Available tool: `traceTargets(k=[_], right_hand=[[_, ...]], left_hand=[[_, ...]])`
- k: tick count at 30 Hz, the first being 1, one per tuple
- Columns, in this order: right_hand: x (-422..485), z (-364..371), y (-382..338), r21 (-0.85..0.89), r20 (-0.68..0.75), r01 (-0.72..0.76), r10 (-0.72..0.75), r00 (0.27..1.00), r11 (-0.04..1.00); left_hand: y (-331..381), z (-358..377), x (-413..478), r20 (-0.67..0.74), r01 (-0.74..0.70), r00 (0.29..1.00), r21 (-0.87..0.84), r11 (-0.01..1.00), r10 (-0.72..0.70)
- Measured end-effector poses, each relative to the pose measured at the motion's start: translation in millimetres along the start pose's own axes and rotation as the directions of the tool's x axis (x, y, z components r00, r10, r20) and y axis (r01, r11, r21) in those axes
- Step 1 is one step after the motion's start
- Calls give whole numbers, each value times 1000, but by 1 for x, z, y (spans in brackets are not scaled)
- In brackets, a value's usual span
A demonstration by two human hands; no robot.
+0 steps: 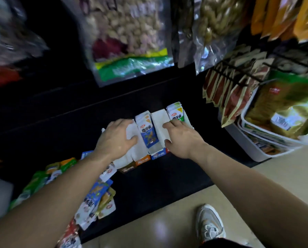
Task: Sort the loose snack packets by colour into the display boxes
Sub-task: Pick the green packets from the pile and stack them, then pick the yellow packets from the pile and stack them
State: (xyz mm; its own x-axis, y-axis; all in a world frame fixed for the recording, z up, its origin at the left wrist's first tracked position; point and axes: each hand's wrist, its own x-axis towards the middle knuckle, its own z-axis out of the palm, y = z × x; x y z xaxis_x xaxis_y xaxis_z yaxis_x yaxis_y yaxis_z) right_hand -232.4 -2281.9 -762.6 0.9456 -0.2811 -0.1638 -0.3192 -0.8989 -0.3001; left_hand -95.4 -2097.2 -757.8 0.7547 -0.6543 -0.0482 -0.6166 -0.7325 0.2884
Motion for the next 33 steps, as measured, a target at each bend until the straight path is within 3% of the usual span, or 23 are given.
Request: traceTargets(k=[3,7,12,19,24,28,30,33], right_hand=[[-19,-36,-48,-87,25,87,-85,996,992],[-46,-69,-112,-224,96,217,-200,975,950],[-67,-56,-178,-280,169,288,-249,954,916],[-62,49,-222,-198,333,326,-250,909,924],[-42,138,-232,-126,427,260,-184,885,957],[-18,187,-237,-69,355,226,-188,916,972],[-5,203,-239,-82,288,293,-259,922,953],[10,224,-242,-120,321,379,-326,889,917]], left_hand=[[-30,-44,-64,90,94,991,23,995,-95],[-72,-89,-144,110,213,970,24,977,-215],[-117,-104,-229,120,342,932,25,939,-343],[-182,-40,-288,259,541,825,-106,834,-502],[-205,24,-299,237,528,839,-140,837,-490],[-212,67,-289,245,555,821,-126,823,-516],[-215,87,-284,233,591,796,-102,800,-558],[-217,112,-281,230,613,775,-54,788,-588]])
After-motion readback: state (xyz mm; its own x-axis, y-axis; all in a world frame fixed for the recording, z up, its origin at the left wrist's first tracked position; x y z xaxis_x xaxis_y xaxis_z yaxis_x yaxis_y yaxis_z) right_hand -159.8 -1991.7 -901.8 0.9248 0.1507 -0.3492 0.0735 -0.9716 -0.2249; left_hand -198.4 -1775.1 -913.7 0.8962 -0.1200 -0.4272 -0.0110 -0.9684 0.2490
